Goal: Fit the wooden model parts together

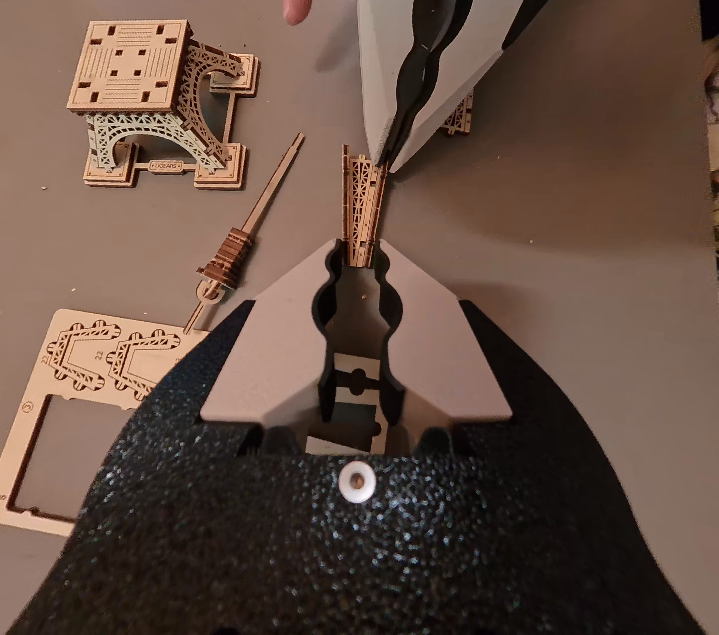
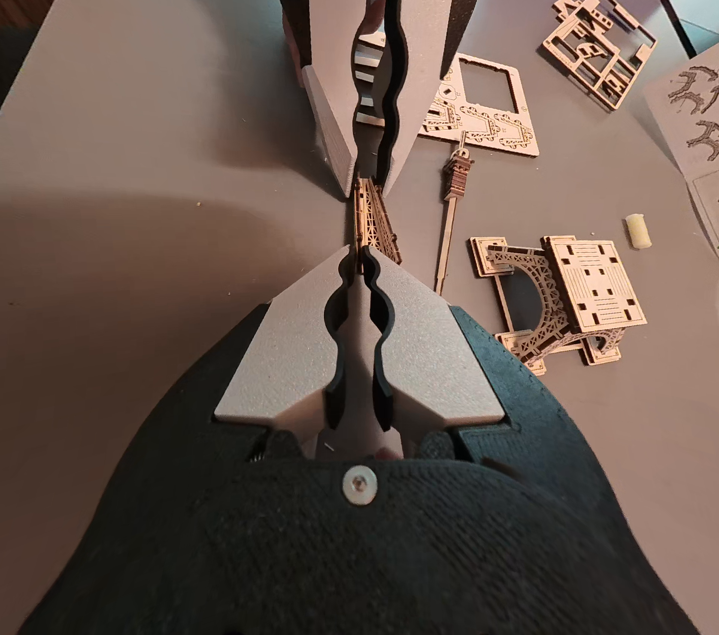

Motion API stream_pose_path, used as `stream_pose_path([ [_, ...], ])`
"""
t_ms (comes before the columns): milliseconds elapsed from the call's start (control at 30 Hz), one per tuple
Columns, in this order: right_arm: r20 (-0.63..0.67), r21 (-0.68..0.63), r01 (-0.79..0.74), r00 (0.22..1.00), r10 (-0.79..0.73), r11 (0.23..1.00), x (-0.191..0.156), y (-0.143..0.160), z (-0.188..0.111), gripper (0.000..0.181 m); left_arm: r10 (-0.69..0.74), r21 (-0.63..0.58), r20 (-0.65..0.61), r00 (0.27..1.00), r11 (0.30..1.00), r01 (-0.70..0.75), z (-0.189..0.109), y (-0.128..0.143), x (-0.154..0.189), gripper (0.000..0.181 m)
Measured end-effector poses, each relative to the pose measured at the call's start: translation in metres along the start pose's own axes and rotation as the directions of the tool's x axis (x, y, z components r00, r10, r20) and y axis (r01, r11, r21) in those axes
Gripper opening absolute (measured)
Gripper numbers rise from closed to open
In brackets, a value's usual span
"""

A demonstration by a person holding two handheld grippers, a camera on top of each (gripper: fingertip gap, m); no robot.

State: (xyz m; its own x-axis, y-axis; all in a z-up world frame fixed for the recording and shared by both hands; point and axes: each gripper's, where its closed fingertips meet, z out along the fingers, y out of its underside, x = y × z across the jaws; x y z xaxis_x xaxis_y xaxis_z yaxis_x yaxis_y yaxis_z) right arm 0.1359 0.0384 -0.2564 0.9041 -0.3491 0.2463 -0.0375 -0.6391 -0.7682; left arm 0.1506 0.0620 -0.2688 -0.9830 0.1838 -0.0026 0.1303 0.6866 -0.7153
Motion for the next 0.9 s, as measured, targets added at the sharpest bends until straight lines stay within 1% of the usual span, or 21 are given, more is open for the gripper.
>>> stream_pose_path([
  [133, 0.021, 0.005, 0.004, 1.0, -0.004, 1.0, 0.0, -0.0001, 0.0003, 0.001, 0.016, 0.007, 0.014, 1.0, 1.0, -0.016, -0.0003, 0.0, 0.0001, 0.014],
  [267, 0.029, 0.004, -0.001, 1.0, 0.001, 1.0, 0.001, 0.0002, 0.0008, 0.001, 0.063, 0.011, 0.036, 0.997, 0.998, -0.064, -0.0006, -0.0005, -0.0011, 0.013],
  [567, 0.062, 0.004, -0.025, 0.998, 0.025, 1.0, -0.0005, 0.0002, 0.0007, 0.001, 0.054, 0.015, 0.019, 0.998, 0.998, -0.054, -0.0003, -0.0005, -0.0023, 0.014],
  [733, 0.052, 0.008, 0.001, 0.999, -0.001, 1.0, 0.0004, 0.0003, 0.0006, 0.002, 0.057, 0.014, 0.005, 0.998, 0.998, -0.057, -0.0002, -0.0004, -0.0019, 0.013],
  [900, 0.072, 0.011, 0.0, 0.997, -0.001, 1.0, 0.0006, 0.0007, 0.0006, 0.002, 0.068, 0.014, 0.023, 0.997, 0.998, -0.069, -0.0002, -0.0005, -0.002, 0.013],
])
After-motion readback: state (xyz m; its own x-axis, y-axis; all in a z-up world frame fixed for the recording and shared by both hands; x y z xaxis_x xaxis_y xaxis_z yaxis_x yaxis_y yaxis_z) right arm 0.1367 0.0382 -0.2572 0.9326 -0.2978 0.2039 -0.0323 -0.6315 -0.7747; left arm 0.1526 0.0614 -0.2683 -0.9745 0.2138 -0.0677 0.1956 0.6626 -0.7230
